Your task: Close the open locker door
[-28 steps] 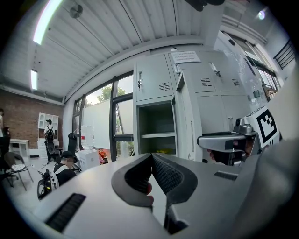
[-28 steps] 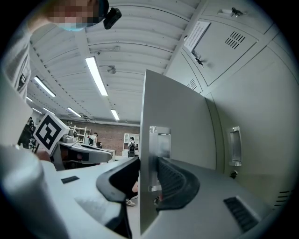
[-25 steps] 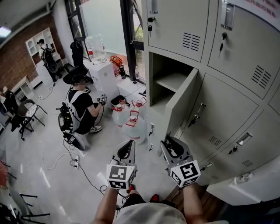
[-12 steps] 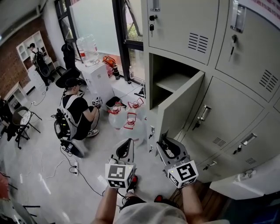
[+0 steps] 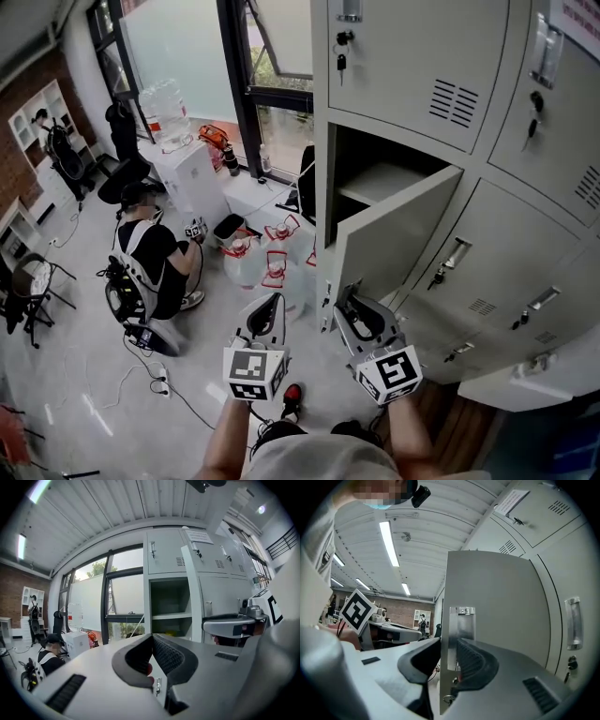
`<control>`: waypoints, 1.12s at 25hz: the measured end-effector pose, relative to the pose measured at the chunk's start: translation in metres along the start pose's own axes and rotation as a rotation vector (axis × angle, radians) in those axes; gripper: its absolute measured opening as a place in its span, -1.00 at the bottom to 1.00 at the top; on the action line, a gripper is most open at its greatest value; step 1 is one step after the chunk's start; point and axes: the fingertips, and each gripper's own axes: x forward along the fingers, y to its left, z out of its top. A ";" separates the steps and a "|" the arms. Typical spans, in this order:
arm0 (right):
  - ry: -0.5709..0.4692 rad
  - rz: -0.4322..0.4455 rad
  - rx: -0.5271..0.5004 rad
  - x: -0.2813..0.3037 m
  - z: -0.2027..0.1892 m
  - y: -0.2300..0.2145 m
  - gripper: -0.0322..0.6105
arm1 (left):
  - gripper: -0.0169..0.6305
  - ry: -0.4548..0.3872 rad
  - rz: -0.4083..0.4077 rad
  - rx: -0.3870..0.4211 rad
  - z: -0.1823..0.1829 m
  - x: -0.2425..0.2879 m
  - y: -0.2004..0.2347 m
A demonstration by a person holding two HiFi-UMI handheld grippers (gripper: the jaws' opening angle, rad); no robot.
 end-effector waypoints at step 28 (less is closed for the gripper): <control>0.047 -0.338 -0.012 0.107 -0.005 -0.045 -0.68 | -0.88 -0.019 -0.281 0.027 0.012 0.109 0.077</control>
